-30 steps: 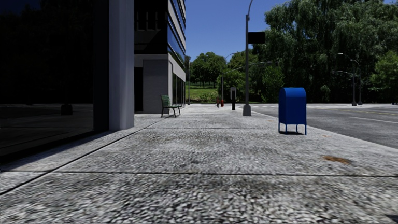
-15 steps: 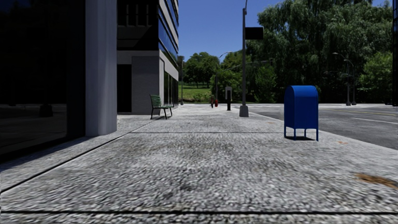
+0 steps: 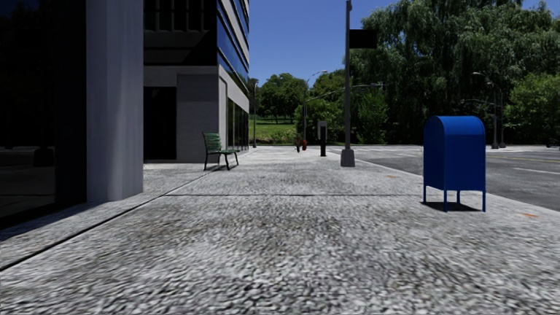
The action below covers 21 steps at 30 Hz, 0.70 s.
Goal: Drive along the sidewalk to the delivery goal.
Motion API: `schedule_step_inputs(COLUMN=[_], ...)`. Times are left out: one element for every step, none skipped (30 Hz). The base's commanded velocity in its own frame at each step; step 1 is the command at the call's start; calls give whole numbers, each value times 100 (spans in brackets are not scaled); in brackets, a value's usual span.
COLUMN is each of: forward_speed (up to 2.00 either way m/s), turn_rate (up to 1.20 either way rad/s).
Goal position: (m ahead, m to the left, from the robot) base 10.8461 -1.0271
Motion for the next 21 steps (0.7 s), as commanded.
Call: schedule_step_inputs(forward_speed=[146,146,146,146,146,146,146,146,146,146,146,146,146,146,146,146,146,146,146,146,146], turn_rate=[0,-33,-33,-120,-120,-117,0,0,0,0,0,0,0,0,0,0,0,0,0,0,0])
